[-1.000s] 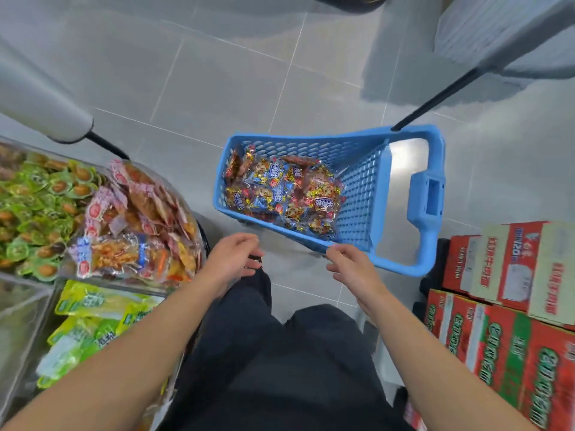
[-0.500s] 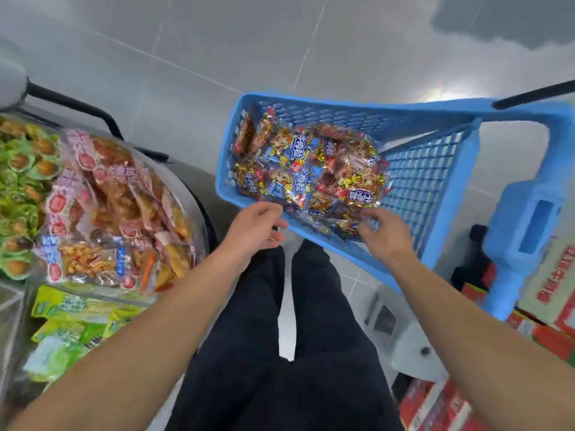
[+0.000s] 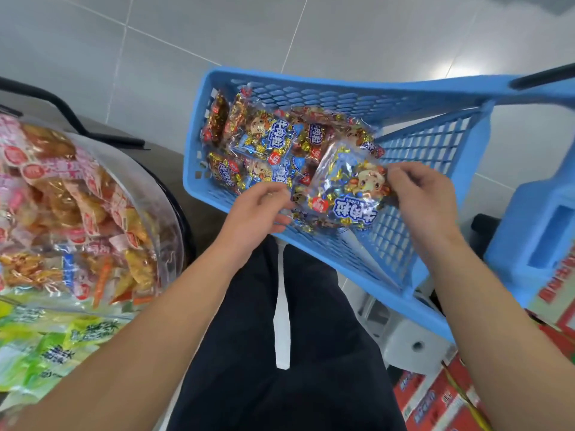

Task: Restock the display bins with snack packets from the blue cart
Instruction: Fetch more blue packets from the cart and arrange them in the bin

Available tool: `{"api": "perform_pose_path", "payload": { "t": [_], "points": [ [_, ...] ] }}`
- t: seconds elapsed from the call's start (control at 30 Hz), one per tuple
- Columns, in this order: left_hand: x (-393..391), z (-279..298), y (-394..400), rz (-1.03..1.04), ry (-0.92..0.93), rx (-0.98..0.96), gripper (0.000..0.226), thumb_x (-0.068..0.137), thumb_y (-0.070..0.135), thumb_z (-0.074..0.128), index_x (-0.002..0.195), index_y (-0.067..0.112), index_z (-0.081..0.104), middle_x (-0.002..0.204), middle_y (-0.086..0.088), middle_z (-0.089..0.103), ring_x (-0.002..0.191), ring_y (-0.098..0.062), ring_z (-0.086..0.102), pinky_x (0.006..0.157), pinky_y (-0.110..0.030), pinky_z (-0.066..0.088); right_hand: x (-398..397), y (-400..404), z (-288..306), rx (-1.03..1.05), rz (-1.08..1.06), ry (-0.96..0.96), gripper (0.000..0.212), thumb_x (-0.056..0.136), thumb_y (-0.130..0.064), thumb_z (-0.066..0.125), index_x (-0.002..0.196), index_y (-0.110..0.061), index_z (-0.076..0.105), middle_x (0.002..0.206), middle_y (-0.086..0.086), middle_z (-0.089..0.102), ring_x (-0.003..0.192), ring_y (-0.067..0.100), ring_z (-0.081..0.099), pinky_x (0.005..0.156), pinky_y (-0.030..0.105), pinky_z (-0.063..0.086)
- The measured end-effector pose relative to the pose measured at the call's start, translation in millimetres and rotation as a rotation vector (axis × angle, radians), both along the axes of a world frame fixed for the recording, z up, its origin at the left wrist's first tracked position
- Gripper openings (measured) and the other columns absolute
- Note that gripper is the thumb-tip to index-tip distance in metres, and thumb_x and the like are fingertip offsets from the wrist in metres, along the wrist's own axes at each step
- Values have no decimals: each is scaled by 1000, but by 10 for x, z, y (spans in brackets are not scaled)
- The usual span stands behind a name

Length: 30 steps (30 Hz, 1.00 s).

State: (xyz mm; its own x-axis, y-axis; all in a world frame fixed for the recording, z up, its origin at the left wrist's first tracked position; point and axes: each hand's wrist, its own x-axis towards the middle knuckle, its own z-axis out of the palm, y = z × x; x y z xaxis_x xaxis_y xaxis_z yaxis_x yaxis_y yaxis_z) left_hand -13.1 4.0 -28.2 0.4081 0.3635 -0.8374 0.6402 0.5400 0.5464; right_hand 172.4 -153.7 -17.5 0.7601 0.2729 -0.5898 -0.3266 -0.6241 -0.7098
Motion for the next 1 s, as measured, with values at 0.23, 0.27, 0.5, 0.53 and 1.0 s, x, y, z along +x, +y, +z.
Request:
{"api": "perform_pose_path", "payload": {
  "t": [0.23, 0.27, 0.5, 0.53, 1.0],
  "points": [
    [74, 168, -13, 150, -79, -113, 24, 98, 21, 65, 116, 7, 56, 85, -3, 64, 79, -21, 74, 73, -34, 61, -292, 183, -65, 134, -149, 379, 16, 100, -19, 56, 95, -15, 71, 86, 7, 68, 62, 16, 59, 59, 31, 51],
    [60, 160, -4, 206, -74, -117, 20, 98, 19, 66, 113, 8, 57, 81, -2, 63, 74, -19, 72, 71, -33, 61, -358, 202, -63, 139, -169, 427, 15, 100, -19, 56, 98, -15, 69, 87, 6, 69, 64, 17, 61, 62, 30, 53],
    [-45, 126, 74, 270, -60, -124, 22, 98, 11, 62, 119, 17, 64, 107, -9, 72, 94, -21, 72, 72, -34, 61, -814, 281, -60, 197, -85, 653, 12, 94, -3, 62, 102, -10, 58, 97, 8, 67, 81, 16, 70, 72, 29, 57],
    [-64, 114, 108, 226, -30, -82, 27, 97, 10, 63, 124, 17, 62, 107, -11, 71, 94, -23, 73, 72, -35, 62, -806, 276, -70, 187, -41, 644, 16, 91, -6, 66, 104, -12, 59, 98, 7, 67, 82, 15, 69, 75, 31, 57],
    [-389, 28, 219, 376, -43, -155, 23, 95, 7, 64, 118, 6, 63, 113, -17, 74, 100, -33, 73, 83, -47, 61, -841, 487, -282, 93, 328, 408, 14, 80, -42, 70, 79, -29, 63, 77, -8, 69, 72, 10, 64, 76, 40, 54]
  ]
}}
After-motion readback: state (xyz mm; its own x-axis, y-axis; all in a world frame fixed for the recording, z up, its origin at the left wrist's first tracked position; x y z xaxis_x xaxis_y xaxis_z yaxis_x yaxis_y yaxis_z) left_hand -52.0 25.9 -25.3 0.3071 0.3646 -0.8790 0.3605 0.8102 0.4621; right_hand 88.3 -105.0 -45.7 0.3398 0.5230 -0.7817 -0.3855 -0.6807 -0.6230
